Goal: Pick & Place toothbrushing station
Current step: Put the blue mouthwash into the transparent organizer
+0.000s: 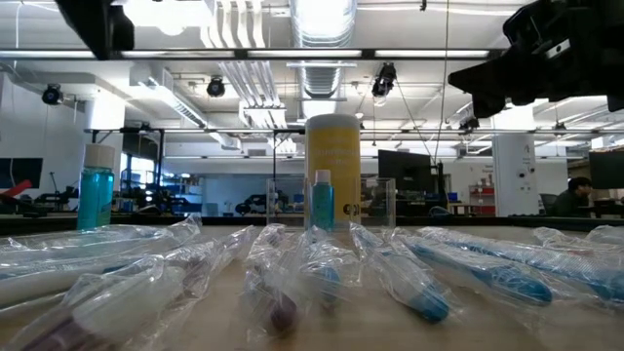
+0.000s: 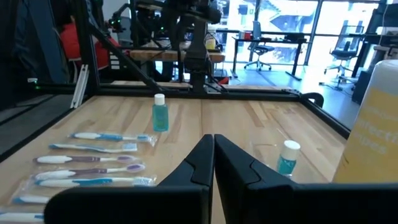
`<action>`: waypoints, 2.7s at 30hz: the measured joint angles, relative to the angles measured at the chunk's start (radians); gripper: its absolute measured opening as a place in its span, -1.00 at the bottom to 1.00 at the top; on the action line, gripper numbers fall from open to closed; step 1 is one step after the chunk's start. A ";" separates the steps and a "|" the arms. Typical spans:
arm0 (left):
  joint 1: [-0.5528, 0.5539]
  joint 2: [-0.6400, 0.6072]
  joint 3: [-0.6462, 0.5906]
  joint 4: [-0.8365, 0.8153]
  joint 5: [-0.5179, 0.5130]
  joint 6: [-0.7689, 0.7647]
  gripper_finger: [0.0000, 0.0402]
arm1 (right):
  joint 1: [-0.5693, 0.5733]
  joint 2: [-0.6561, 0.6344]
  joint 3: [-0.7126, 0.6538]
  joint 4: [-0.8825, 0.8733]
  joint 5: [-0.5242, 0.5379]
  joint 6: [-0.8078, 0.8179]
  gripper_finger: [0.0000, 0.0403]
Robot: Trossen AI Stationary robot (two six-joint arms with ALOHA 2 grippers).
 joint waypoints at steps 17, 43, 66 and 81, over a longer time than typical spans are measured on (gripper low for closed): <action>-0.080 0.037 0.000 0.014 0.052 -0.104 -0.98 | 0.000 0.000 0.000 0.000 0.000 0.005 -0.96; -0.127 0.420 0.175 0.082 -0.029 0.139 -0.77 | 0.000 -0.001 0.000 -0.014 0.000 -0.233 -0.96; -0.112 0.483 0.277 -0.055 -0.088 -0.838 -0.71 | 0.000 -0.002 0.000 -0.024 -0.001 -0.305 -0.96; -0.106 0.487 0.239 -0.064 0.003 -1.030 0.26 | 0.000 -0.002 0.000 -0.086 -0.003 -0.271 -0.96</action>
